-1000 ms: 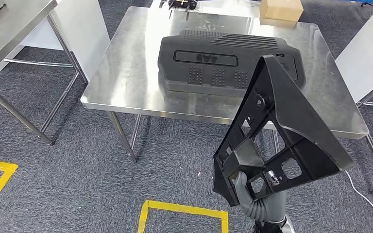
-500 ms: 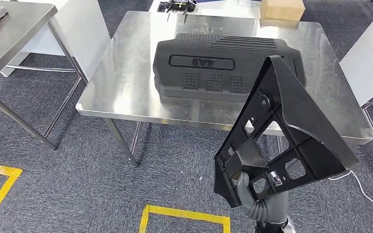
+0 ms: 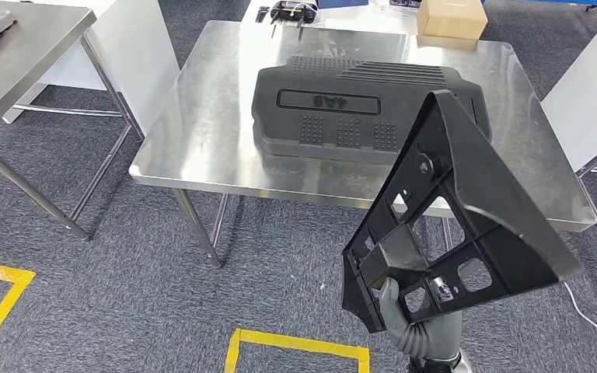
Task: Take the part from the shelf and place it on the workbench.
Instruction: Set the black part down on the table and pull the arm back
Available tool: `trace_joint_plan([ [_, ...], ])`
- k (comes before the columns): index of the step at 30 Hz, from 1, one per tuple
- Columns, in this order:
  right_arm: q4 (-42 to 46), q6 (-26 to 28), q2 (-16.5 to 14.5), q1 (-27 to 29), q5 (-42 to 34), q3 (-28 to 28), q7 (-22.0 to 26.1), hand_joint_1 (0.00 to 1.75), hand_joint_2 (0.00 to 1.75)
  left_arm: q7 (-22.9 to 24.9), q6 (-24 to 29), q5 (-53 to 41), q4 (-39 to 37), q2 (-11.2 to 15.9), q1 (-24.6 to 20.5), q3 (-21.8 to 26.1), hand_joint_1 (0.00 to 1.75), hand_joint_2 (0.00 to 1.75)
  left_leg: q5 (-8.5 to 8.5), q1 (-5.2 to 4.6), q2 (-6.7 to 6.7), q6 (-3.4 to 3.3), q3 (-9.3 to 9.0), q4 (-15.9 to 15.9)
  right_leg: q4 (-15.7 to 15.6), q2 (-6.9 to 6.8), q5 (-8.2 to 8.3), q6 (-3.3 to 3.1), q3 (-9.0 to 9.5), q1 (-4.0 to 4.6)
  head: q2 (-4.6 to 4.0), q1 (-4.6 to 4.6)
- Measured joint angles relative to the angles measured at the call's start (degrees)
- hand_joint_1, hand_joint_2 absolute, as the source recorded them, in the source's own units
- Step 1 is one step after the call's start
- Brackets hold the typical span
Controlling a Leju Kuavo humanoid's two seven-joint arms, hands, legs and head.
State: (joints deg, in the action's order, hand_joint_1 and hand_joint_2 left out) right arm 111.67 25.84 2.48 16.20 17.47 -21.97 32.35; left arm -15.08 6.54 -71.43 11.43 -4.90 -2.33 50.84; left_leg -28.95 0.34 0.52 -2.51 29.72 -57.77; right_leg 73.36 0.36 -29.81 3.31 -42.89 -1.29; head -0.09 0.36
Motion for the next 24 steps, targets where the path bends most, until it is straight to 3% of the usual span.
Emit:
trace_joint_plan([
  [1, 0.00, 0.00, 0.01, 0.07, -0.05, 0.01, 0.00, 1.66, 1.75, 0.00, 0.00, 0.00, 0.00, -0.01, 0.00, 0.00, 0.00, 1.75, -0.05, 0.06, -0.01, 0.07, -0.02, -0.01, 0.80, -0.01, 0.03, 0.45, -0.40, -0.18, 0.00, 0.00],
  [2, 0.00, 0.00, 0.03, 0.10, -0.09, 0.01, 0.00, 1.66, 1.75, 0.00, 0.00, 0.00, 0.00, -0.01, 0.00, 0.00, 0.00, 1.75, -0.13, 0.17, -0.01, 0.20, -0.10, -0.02, -0.73, -0.05, 0.90, 1.06, 0.39, -0.37, 0.00, 0.01],
  [4, -0.01, 0.01, 0.07, 0.08, -0.08, 0.02, 0.00, 1.66, 1.75, 0.00, 0.00, 0.00, 0.01, -0.01, 0.01, 0.00, 0.00, 1.75, -0.46, 0.37, -0.02, 0.74, -0.38, -0.08, -8.56, -0.51, 3.66, 2.28, 4.45, -0.77, 0.00, 0.07],
  [5, 0.00, 0.01, 0.06, 0.07, -0.05, 0.01, 0.00, 1.66, 1.75, 0.01, 0.00, 0.00, 0.02, 0.01, 0.01, 0.00, 0.00, 1.75, -0.70, 0.32, -0.02, 1.15, -0.47, -0.12, -12.04, -0.63, 4.64, 2.36, 6.40, -0.74, 0.00, 0.10],
  [7, 0.02, -0.04, 0.01, 0.05, 0.04, 0.02, -0.01, 1.66, 1.75, 0.03, 0.01, -0.03, 0.04, 0.05, 0.00, 0.00, 0.00, 1.75, -1.01, 0.08, -0.03, 1.87, -0.61, -0.11, -14.98, -0.59, 5.10, 1.38, 8.15, -0.48, 0.00, 0.05],
  [9, 0.05, -0.16, -0.02, 0.06, 0.18, 0.05, -0.03, 1.66, 1.75, 0.14, 0.02, -0.08, 0.05, 0.03, -0.08, 0.00, 0.00, 1.75, -1.19, 0.24, -0.10, 2.44, -0.87, 0.06, -15.09, -0.25, 5.09, -0.03, 8.41, -0.34, 0.00, -0.05],
  [11, 0.10, -0.29, -0.04, 0.04, 0.27, 0.07, -0.04, 1.66, 1.75, 0.30, 0.05, -0.14, 0.05, 0.01, -0.16, 0.00, 0.00, 1.75, -2.44, 0.57, -0.23, 2.92, -0.40, -1.72, -15.33, -0.18, 4.96, -1.08, 8.85, -0.49, 0.00, -0.22],
  [12, 0.13, -0.34, -0.06, 0.02, 0.28, 0.07, -0.04, 1.66, 1.75, 0.36, 0.07, -0.18, 0.05, -0.02, -0.19, 0.00, 0.00, 1.75, -3.88, 0.66, -0.27, 3.06, 0.81, -4.47, -15.44, -0.19, 4.86, -1.56, 9.12, -0.59, 0.00, -0.35],
  [15, 0.12, -0.50, -0.08, 0.01, 0.26, 0.08, -0.08, 1.66, 1.75, 0.56, 0.14, -0.28, 0.04, -0.08, -0.15, 0.00, 0.00, 1.75, -8.24, 0.70, -0.29, 3.14, 7.09, -15.91, -15.41, -0.12, 4.48, -2.32, 9.61, -0.14, 0.00, -0.51],
  [16, 0.11, -0.54, -0.09, 0.01, 0.25, 0.08, -0.10, 1.66, 1.75, 0.63, 0.16, -0.33, 0.04, -0.08, -0.11, 0.00, 0.00, 1.75, -8.11, 0.71, -0.29, 3.15, 8.40, -17.58, -15.40, 0.01, 4.39, -2.39, 9.75, -0.05, 0.00, -0.51],
  [17, 0.11, -0.56, -0.12, 0.00, 0.25, 0.08, -0.12, 1.66, 1.75, 0.67, 0.17, -0.36, 0.04, -0.08, -0.08, 0.00, 0.00, 1.75, -6.79, 0.76, -0.29, 3.14, 8.69, -17.06, -15.38, 0.20, 4.32, -2.44, 9.93, -0.02, 0.00, -0.52],
  [19, 0.11, -0.57, -0.20, -0.01, 0.23, 0.09, -0.16, 1.66, 1.75, 0.70, 0.19, -0.40, 0.04, -0.07, -0.08, 0.00, 0.00, 1.75, -2.07, 1.04, -0.17, 3.17, 6.52, -10.70, -15.29, 0.62, 4.06, -2.22, 10.31, -0.06, 0.00, -0.52],
  [21, 0.11, -0.57, -0.26, -0.08, 0.24, 0.09, -0.17, 1.66, 1.75, 0.70, 0.20, -0.41, 0.02, -0.12, -0.17, 0.00, 0.00, 1.75, 0.80, 1.26, 0.36, 3.32, 4.06, -4.33, -14.90, 0.97, 3.69, -1.61, 10.26, 0.21, 0.00, -0.58],
  [24, 0.11, -0.57, -0.27, -0.22, 0.25, 0.04, -0.17, 1.66, 1.75, 0.70, 0.21, -0.42, 0.00, -0.17, -0.27, 0.00, 0.00, 1.75, 1.18, 0.85, 0.72, 2.64, 3.80, -2.53, -14.91, 1.32, 3.74, -0.72, 9.78, 0.24, 0.00, -0.49],
])
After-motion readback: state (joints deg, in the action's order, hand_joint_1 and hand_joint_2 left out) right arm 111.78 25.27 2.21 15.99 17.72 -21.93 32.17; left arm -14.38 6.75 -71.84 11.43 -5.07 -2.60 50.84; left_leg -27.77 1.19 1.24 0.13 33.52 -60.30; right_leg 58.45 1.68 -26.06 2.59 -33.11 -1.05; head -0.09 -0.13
